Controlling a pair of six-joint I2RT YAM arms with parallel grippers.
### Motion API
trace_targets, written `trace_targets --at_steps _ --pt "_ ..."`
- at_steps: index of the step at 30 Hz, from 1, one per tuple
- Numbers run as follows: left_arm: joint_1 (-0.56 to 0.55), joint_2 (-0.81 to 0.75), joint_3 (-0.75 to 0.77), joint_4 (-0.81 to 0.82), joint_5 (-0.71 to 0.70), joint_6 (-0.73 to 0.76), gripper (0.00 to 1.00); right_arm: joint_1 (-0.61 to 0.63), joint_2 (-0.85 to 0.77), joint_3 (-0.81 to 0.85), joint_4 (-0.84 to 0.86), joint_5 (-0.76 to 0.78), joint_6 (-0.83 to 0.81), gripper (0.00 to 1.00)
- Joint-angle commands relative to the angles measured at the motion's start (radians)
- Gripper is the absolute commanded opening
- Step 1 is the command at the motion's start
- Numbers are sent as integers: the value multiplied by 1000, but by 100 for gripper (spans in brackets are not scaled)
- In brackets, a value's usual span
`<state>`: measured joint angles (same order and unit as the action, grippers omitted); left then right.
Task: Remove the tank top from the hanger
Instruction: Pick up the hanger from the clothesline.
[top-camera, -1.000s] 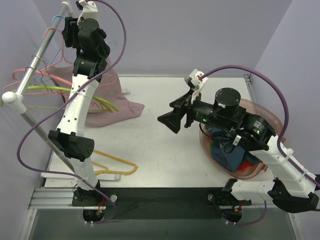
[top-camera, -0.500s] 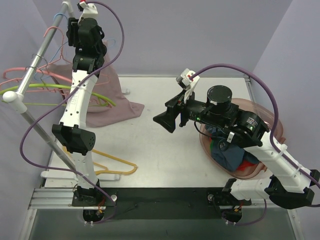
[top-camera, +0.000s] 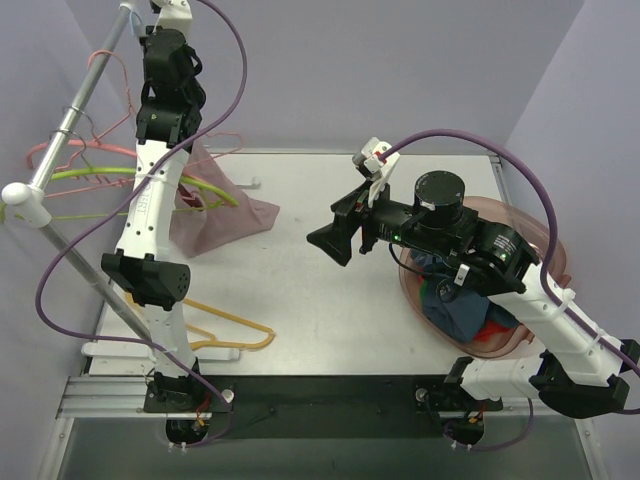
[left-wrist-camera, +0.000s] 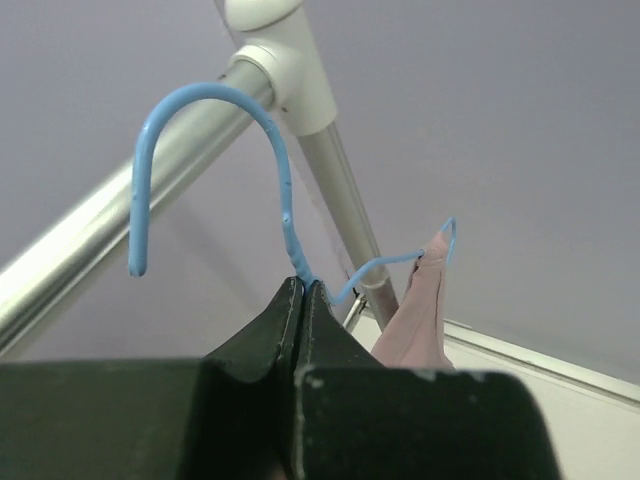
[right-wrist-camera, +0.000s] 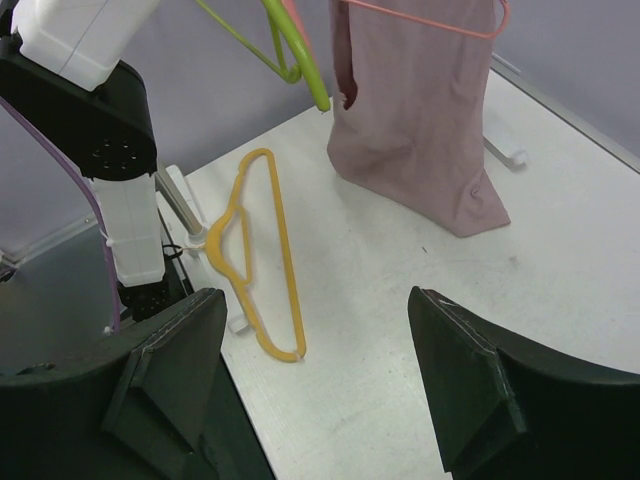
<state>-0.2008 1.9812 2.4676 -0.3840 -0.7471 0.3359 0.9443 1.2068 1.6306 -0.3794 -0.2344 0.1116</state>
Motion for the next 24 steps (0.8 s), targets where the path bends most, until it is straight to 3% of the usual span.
trace_targets --at_steps 1,10,20,24 --pt "-2 -31 34 -29 74 -51 0 8 -26 -5 28 17 -18 75" --pt "-3 -77 -24 -33 152 -41 0 8 -6 3 39 6 -18 75" --pt "-34 -168 -127 -32 435 -93 0 10 0 -6 51 13 2 75" --pt "-38 -205 -154 -49 630 -150 0 10 -15 -32 56 64 8 75"
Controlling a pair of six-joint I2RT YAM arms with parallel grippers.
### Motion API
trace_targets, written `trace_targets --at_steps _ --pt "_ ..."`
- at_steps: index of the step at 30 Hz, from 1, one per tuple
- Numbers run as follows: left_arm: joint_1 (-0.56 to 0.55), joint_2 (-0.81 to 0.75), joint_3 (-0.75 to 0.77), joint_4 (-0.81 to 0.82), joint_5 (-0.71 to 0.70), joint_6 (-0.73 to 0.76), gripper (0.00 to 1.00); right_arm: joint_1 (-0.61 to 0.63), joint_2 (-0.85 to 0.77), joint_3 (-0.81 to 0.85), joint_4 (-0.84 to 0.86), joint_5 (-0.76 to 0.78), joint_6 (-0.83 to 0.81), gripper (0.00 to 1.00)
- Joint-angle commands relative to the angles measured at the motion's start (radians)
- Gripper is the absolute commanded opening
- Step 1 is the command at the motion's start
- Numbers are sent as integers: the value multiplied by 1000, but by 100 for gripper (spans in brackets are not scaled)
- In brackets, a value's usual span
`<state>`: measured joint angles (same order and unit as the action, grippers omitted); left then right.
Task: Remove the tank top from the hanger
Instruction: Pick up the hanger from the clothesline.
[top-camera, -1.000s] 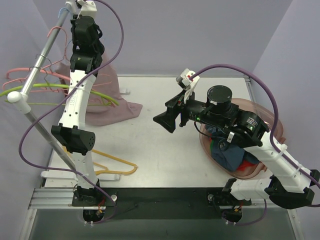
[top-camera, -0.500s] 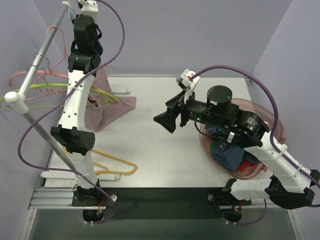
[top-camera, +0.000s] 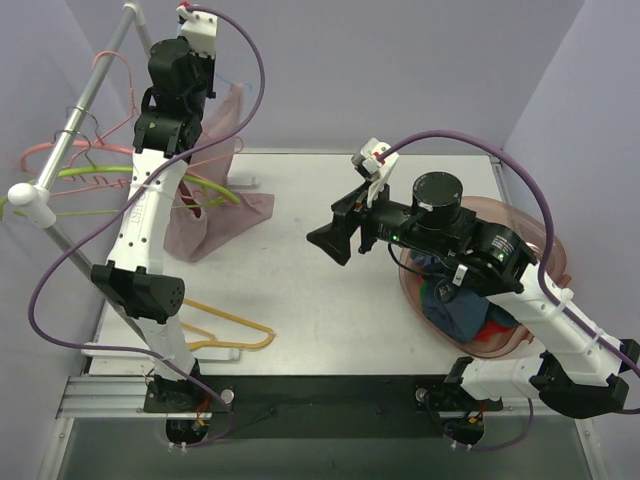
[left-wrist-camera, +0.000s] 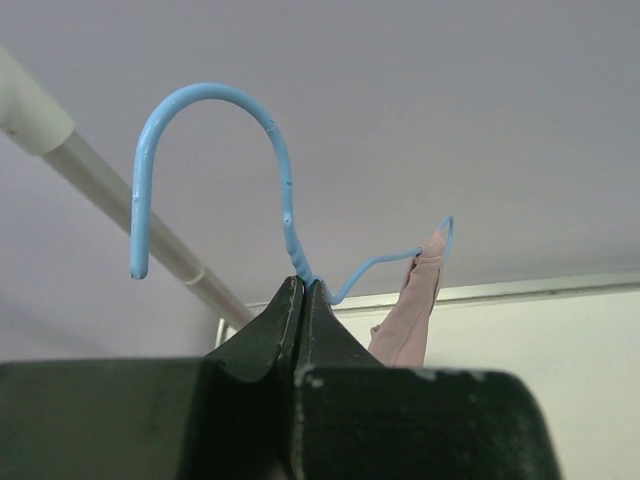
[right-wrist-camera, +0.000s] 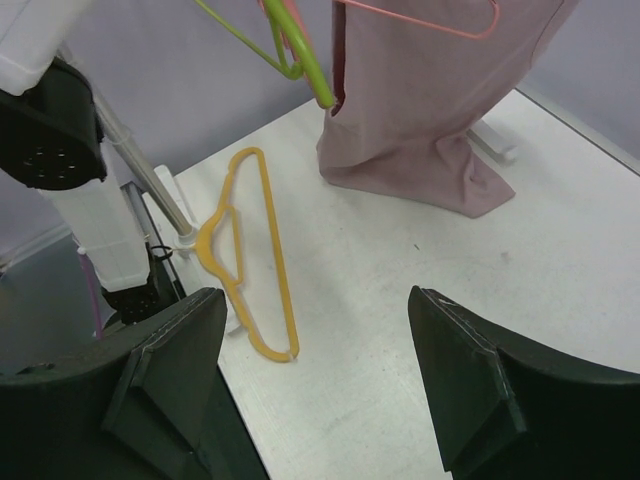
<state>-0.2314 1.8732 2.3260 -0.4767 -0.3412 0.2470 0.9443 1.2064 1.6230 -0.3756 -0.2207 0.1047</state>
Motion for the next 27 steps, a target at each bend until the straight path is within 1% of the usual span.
trace_targets --at_steps 1,4,8,11,13,16,20,25,27 --pt "-8 -108 -25 49 257 -67 0 8 -22 -32 53 87 18 75" --pt "-19 -147 -80 62 358 -83 0 7 -42 -64 70 135 38 75" --pt "-25 -201 -137 69 505 -121 0 -2 -65 -101 92 246 75 75" --pt "-26 -226 -162 85 603 -153 0 -9 -94 -138 127 271 90 75" --pt "-39 -244 -178 96 631 -189 0 -18 -117 -185 153 288 99 75" --pt "-69 -266 -198 112 682 -233 0 -45 -137 -230 211 351 179 73" --pt "-135 -313 -234 124 694 -242 0 -53 -140 -235 227 441 260 72" --pt "-189 -374 -338 193 726 -322 0 -68 -128 -235 260 585 309 71" --pt "-201 -408 -375 233 735 -353 0 -81 -125 -236 262 613 343 71"
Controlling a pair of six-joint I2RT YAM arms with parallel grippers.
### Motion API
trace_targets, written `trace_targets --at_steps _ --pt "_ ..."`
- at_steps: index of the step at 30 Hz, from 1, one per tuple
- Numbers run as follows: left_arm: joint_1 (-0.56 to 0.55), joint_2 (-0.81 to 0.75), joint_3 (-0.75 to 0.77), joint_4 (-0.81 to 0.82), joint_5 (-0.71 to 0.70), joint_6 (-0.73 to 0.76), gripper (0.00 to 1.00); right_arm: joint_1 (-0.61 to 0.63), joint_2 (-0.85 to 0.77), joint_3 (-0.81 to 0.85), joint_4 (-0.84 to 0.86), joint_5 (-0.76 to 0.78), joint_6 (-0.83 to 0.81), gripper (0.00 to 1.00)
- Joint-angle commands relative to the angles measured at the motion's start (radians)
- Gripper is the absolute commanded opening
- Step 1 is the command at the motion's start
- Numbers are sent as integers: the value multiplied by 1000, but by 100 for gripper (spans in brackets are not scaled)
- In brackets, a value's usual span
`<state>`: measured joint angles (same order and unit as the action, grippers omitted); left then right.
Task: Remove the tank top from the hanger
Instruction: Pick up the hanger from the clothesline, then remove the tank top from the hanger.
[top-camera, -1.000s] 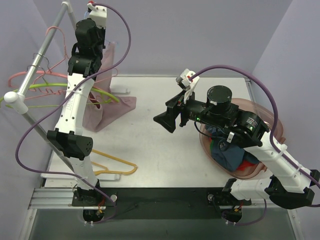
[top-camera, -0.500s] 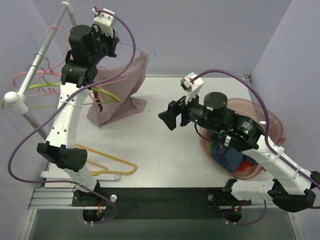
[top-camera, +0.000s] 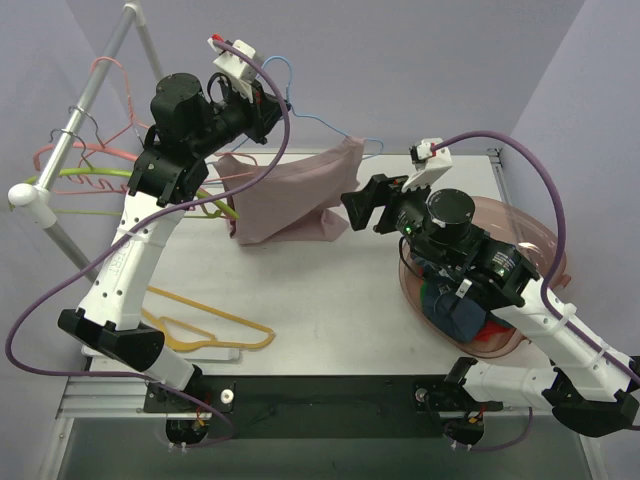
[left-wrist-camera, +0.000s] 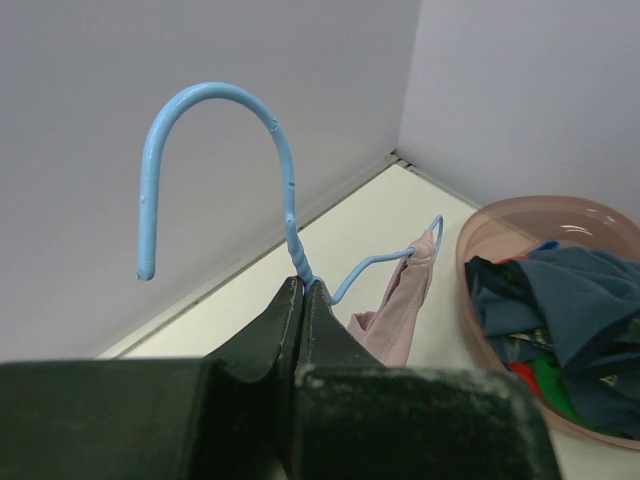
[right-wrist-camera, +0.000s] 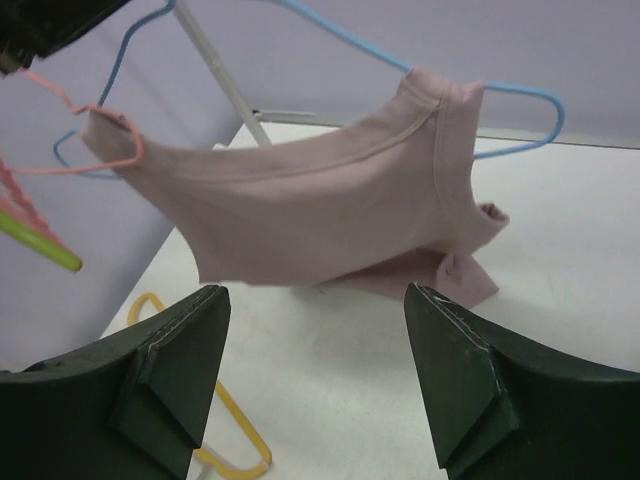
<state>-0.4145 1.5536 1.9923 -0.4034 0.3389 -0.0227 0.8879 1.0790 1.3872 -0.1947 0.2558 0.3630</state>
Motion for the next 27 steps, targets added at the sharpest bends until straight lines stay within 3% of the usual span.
trace_targets --at_steps 1,9,21,24,27 --pt "-20 -98 -56 173 57 -92 0 -30 5 -4 81 172 97 70" --pt "-40 -190 -179 288 94 -181 0 -99 61 12 81 232 139 67" --pt "-43 -237 -239 302 143 -217 0 -144 104 12 173 85 18 64" --pt "-43 -250 -263 321 146 -224 0 -152 110 7 187 39 -21 57" --pt "-43 -256 -276 324 146 -229 0 -161 114 4 187 23 -29 30"
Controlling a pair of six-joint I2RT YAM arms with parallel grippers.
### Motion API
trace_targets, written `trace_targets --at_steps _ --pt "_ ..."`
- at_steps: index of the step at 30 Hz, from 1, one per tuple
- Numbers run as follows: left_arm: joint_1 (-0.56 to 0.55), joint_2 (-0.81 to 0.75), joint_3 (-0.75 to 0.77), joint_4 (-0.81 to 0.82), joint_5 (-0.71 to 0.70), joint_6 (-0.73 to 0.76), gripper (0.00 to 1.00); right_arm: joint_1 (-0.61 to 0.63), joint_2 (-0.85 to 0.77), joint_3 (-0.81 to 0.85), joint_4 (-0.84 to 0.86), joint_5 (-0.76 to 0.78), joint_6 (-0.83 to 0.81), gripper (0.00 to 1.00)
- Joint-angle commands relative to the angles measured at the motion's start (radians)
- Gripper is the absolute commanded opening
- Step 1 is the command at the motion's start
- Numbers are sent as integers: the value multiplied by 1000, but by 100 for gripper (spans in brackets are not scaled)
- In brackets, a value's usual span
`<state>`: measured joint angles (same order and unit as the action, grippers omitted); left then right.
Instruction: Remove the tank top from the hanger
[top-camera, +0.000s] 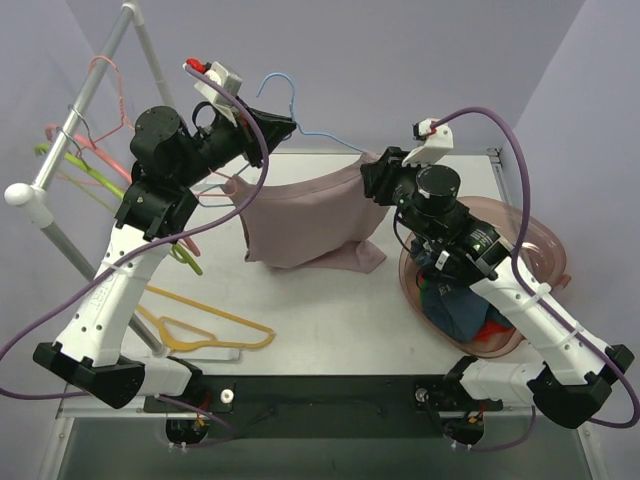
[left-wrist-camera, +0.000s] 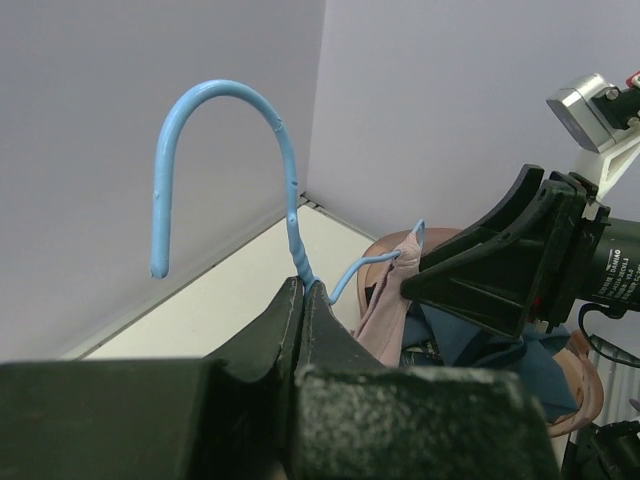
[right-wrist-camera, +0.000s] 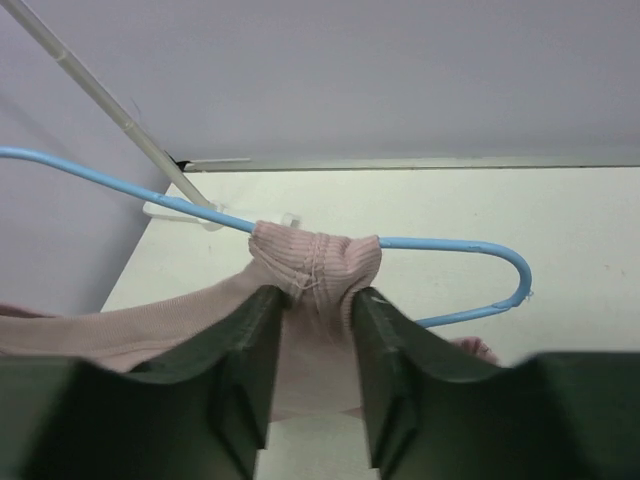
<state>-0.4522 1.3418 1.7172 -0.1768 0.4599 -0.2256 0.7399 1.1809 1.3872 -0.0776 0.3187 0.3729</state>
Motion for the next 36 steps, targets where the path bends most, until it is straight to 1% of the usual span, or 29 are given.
trace_targets --at_steps 1,3,6,7,10,14,17,21,25,30,34,35,36 --pt "-5 -44 -1 91 22 -21 0 -14 13 6 70 -37 -42 14" --pt "-5 -47 -7 83 13 -11 0 -14 6 6 70 -20 -51 0" --pt "-3 -53 1 45 -41 25 0 -26 -12 12 47 40 -71 0" --pt "-3 -55 2 16 -81 49 0 -34 -24 9 38 68 -71 0" --pt "1 -53 24 -32 -133 81 0 -79 -61 -16 30 72 -52 0" --pt "4 -56 33 -46 -126 88 0 -145 -76 -31 19 43 -34 0" --pt "4 -67 7 -18 -104 60 0 -180 -89 -46 9 46 -9 0" --pt "4 -87 -47 -24 -116 74 0 -223 -101 -59 12 33 3 0" --pt "4 -98 -54 -9 -104 60 0 -278 -98 -62 -11 13 27 0" --pt "4 -98 -41 23 -92 34 0 -323 -95 -103 -30 -73 64 0" --pt "4 -92 -36 39 -95 17 0 -329 -107 -143 -31 -190 99 0" --pt "6 -92 -45 49 -96 11 0 -329 -113 -157 -16 -263 109 0" --pt "4 -93 -51 74 -96 0 0 -327 -121 -186 -4 -298 122 0"
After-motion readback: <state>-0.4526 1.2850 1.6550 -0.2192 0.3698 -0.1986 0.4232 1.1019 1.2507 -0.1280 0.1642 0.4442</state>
